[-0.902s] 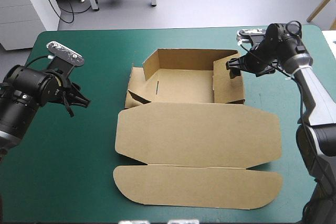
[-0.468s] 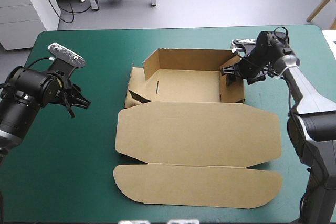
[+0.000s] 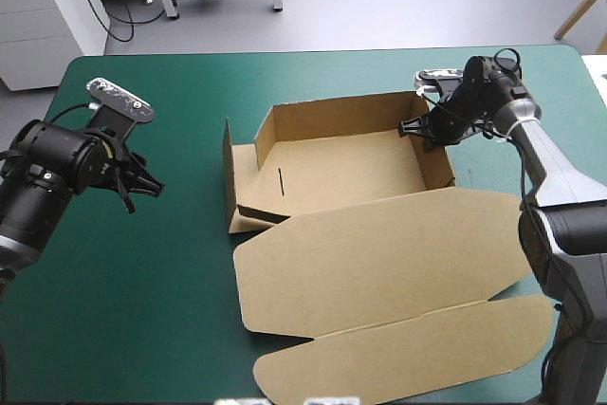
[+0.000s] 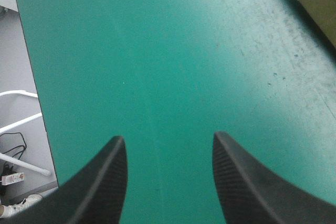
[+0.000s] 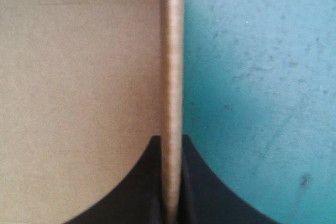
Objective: Fold the box
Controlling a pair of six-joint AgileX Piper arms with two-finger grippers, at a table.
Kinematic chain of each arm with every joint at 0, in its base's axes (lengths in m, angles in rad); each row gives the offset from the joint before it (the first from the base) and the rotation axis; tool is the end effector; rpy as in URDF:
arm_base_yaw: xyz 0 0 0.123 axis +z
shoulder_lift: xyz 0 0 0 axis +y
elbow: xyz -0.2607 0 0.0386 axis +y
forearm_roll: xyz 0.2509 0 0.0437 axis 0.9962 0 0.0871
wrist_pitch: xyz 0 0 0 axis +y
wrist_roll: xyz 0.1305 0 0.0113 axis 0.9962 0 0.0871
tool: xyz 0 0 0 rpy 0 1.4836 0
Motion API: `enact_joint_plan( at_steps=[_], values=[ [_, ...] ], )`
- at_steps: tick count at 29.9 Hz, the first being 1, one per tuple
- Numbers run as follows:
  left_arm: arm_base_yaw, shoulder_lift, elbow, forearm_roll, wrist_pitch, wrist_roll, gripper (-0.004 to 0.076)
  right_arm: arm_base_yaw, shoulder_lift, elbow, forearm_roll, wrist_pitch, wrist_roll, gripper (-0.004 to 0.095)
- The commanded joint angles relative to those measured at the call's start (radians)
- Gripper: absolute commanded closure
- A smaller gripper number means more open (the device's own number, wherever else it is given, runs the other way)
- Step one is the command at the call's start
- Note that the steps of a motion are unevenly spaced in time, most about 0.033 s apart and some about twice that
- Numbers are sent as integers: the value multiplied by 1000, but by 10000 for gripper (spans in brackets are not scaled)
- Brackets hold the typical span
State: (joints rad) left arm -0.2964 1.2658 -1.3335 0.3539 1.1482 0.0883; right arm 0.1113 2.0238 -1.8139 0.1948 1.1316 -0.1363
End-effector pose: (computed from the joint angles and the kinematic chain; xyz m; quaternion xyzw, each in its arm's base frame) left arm 0.2762 -0.0411 0.3413 0.2034 0.9217 0.1444 0.2969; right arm 0.4389 0.0722 0.2087 -0.0946 0.9786 0.0915 0.1580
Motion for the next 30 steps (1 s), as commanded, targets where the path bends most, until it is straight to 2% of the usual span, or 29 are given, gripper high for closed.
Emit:
enact_joint_plan(
  at_steps=[1,3,6,8,10,14,17,25,30],
  values=[
    [8,-23,-24,23,-34,-9,375,-6,-64,-26,7,-4,-38,927],
    [19,-23,-24,18,-34,-9,421,-20,-75,-38,24,23,-56,927],
    [59,-24,-24,8,-34,-9,548,-50,-104,-54,56,73,-93,927],
    [100,-24,-24,-13,-42,-9,665,-77,-140,-54,72,73,-116,928],
    [143,-24,-24,-44,-49,-10,735,-103,-179,-54,86,73,-129,927],
    [269,-24,-24,-168,-68,2,730,-167,-271,-54,120,73,-178,928],
    [361,-24,-24,-284,-80,72,730,-212,-335,-54,133,73,-194,927],
    [668,-24,20,-775,-38,442,729,-308,-473,-54,146,73,-232,927],
    [821,-21,173,-1068,-48,726,729,-345,-514,-54,220,73,-273,928]
  ],
)
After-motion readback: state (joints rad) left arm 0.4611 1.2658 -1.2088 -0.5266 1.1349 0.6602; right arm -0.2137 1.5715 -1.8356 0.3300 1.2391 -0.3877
